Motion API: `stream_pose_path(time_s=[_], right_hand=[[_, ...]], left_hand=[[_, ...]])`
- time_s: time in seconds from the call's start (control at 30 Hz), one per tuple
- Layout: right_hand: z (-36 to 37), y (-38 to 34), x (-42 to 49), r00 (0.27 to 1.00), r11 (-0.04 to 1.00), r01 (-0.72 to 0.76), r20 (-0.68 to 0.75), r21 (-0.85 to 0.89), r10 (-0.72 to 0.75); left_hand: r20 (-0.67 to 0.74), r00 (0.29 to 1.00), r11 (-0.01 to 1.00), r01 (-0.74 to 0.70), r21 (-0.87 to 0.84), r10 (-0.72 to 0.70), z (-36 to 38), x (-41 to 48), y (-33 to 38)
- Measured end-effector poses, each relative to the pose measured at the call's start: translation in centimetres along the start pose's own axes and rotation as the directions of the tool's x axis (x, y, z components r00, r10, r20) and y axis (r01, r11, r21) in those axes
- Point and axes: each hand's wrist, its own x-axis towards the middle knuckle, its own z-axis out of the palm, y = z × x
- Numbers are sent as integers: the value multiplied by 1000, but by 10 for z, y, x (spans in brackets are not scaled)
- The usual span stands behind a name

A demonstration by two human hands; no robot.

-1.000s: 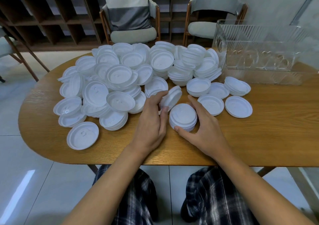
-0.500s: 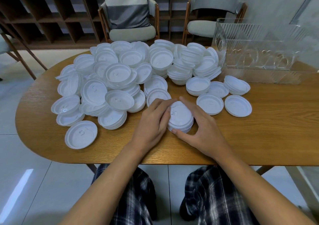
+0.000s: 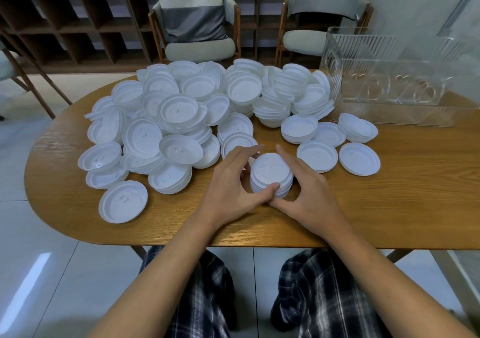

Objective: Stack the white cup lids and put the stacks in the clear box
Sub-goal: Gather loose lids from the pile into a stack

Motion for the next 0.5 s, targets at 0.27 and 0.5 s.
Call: stream_pose_path(time_s=[0.27,0.5], right_hand=[[1,0,0,1000,1000,-8,-24,-23,8],[2,2,0,1000,999,-6,-30,-43,5]], left_hand=[[50,999,1000,15,-27,-13,-1,-2,-1],[82,997,1000,11,-9,-10,-1,-3,-2]])
